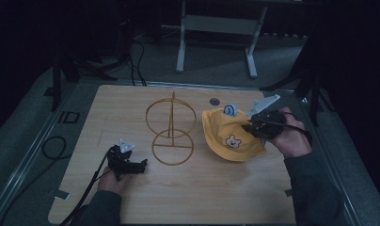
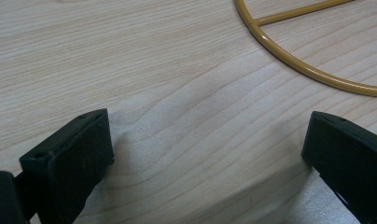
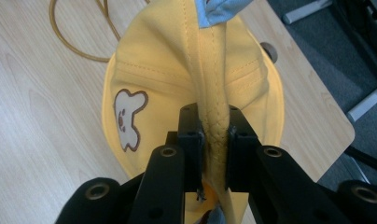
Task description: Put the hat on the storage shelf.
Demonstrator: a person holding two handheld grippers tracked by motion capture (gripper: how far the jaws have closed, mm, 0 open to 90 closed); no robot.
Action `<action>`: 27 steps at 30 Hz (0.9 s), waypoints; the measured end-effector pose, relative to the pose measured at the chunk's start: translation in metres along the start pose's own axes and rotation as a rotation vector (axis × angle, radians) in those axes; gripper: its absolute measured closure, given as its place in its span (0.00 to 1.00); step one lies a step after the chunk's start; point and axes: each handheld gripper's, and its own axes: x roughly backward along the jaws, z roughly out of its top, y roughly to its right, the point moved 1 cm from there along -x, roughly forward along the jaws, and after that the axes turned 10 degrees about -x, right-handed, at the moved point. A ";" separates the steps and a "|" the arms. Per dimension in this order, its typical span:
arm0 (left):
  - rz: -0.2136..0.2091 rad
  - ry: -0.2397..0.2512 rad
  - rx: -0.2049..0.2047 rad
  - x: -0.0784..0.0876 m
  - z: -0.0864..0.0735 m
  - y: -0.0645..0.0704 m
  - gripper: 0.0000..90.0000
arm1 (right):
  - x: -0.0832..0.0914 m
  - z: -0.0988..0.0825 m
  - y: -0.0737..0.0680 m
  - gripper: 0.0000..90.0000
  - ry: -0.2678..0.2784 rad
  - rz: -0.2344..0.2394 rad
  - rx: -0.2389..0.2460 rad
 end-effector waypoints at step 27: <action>0.001 0.003 0.003 0.000 0.000 0.000 0.02 | 0.022 0.006 0.006 0.89 0.186 0.018 -0.002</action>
